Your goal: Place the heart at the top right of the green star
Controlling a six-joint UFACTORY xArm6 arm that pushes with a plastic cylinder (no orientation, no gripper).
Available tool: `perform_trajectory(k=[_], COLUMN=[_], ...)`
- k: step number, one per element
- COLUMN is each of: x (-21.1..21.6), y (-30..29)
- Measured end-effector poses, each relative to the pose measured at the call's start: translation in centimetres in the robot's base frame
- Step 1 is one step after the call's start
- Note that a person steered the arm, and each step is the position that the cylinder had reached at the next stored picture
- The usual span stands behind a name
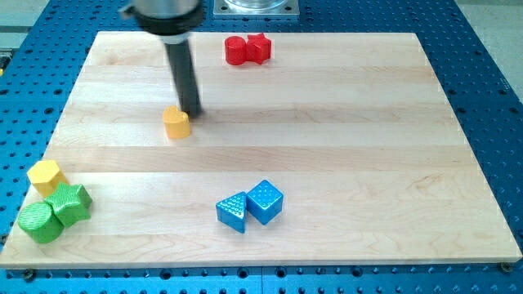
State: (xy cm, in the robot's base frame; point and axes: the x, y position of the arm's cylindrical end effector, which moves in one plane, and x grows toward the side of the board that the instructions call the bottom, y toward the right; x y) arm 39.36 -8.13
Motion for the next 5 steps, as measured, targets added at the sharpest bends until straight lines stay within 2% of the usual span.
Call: perform_trajectory(k=[1, 2, 3, 4, 5], x=[3.3, 5.6, 0.2, -2.3, 7.6], y=[3.4, -2.7, 1.2, -1.6, -3.9])
